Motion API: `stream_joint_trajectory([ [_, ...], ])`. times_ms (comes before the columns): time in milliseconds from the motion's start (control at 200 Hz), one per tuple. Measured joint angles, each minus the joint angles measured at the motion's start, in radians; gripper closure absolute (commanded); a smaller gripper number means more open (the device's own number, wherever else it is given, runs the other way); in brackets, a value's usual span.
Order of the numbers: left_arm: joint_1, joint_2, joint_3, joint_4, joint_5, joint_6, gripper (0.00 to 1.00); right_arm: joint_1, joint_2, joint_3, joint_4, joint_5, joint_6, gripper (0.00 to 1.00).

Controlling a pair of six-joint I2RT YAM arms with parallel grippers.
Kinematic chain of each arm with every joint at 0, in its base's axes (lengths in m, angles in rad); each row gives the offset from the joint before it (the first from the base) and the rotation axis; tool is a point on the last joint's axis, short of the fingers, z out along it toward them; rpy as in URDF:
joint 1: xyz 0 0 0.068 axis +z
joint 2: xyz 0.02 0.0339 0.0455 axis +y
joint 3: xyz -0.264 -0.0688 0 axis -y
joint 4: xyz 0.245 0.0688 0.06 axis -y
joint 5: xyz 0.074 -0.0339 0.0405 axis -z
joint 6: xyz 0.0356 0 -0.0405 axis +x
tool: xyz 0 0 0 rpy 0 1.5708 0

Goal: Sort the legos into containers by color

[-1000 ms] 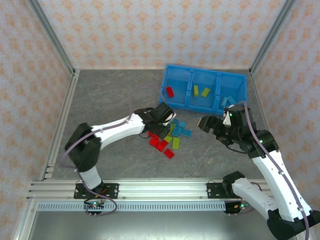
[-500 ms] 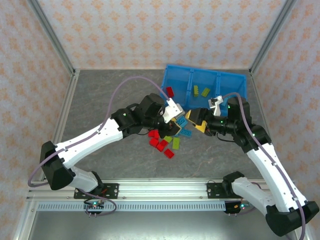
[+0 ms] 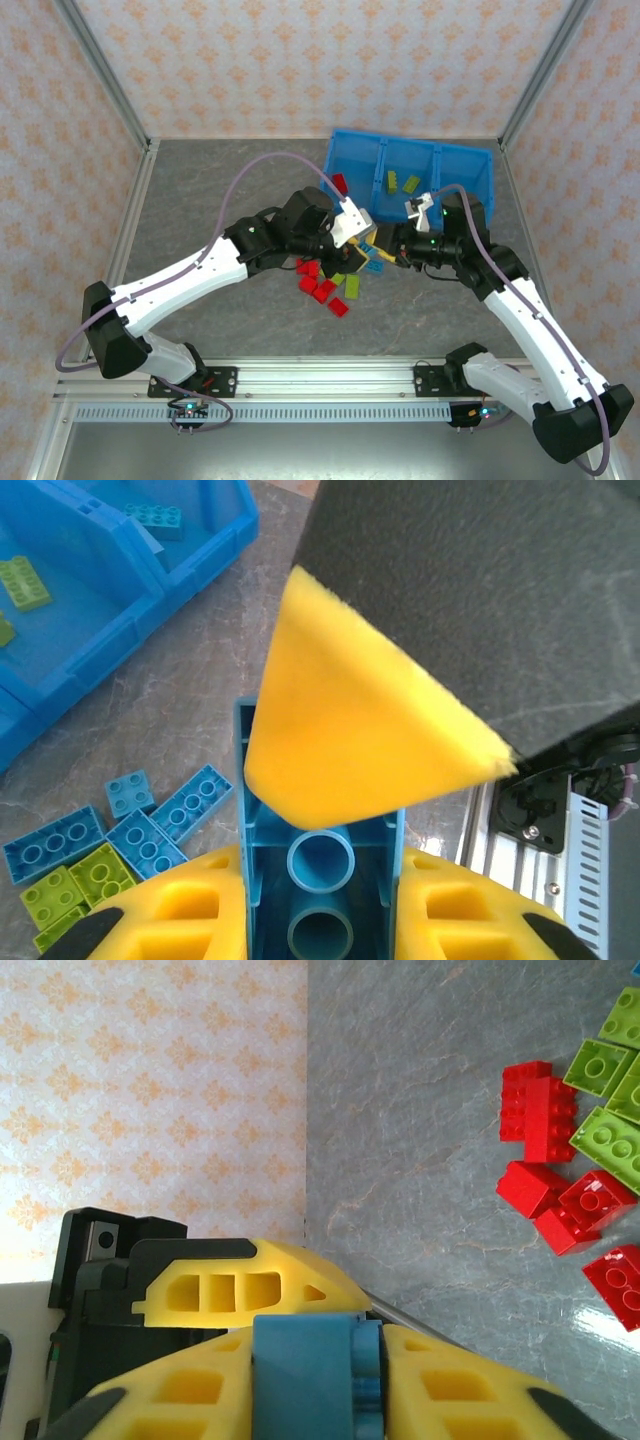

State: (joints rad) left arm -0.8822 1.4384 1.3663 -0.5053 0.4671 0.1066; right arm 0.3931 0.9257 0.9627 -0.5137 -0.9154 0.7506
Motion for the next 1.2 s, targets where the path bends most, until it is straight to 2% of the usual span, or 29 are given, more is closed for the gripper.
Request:
stream_joint_trajectory([
  [15,0.000,0.000,0.000,0.000,-0.003,0.001,0.63,0.000,0.000,0.000,0.000,0.005,0.002,0.82],
  [45,0.000,-0.001,0.000,0.000,-0.008,0.001,0.45,0.002,0.000,0.000,0.001,0.011,0.001,0.84],
  [105,-0.002,-0.004,0.000,0.006,-0.028,-0.001,0.15,0.004,0.000,0.000,0.005,0.030,0.011,0.84],
  [140,-0.002,-0.010,-0.005,0.018,-0.039,-0.005,0.06,0.005,0.000,0.002,0.006,0.050,0.013,0.84],
  [180,-0.002,-0.019,-0.013,0.028,-0.050,-0.009,0.02,0.003,0.001,0.010,-0.005,0.096,0.012,0.83],
  [290,-0.002,-0.080,-0.071,0.069,-0.099,-0.059,0.01,-0.046,0.030,0.079,-0.071,0.261,-0.020,0.83],
  [465,-0.014,-0.216,-0.185,0.094,-0.246,-0.224,0.01,-0.253,0.170,0.218,-0.113,0.604,-0.129,0.82],
  [555,-0.016,-0.281,-0.241,0.081,-0.349,-0.330,0.01,-0.379,0.306,0.278,-0.101,0.737,-0.166,0.82],
  [666,-0.015,-0.340,-0.296,0.018,-0.458,-0.441,0.01,-0.474,0.521,0.386,-0.077,0.835,-0.195,0.82],
  [756,-0.015,-0.377,-0.336,-0.026,-0.506,-0.505,0.01,-0.520,0.687,0.465,-0.071,0.873,-0.208,0.80],
  [811,-0.015,-0.403,-0.369,-0.043,-0.529,-0.538,0.00,-0.539,0.788,0.528,-0.071,0.880,-0.217,0.75],
  [876,-0.015,-0.429,-0.404,-0.061,-0.552,-0.580,0.01,-0.554,0.897,0.605,-0.077,0.878,-0.228,0.65],
  [966,-0.015,-0.441,-0.434,-0.071,-0.578,-0.630,0.07,-0.558,1.002,0.694,-0.102,0.859,-0.257,0.51],
  [1086,0.001,-0.399,-0.436,-0.072,-0.580,-0.689,0.11,-0.556,1.041,0.750,-0.150,0.823,-0.274,0.39],
  [1201,0.054,-0.288,-0.412,-0.066,-0.570,-0.746,0.12,-0.556,0.968,0.708,-0.175,0.767,-0.282,0.32],
])
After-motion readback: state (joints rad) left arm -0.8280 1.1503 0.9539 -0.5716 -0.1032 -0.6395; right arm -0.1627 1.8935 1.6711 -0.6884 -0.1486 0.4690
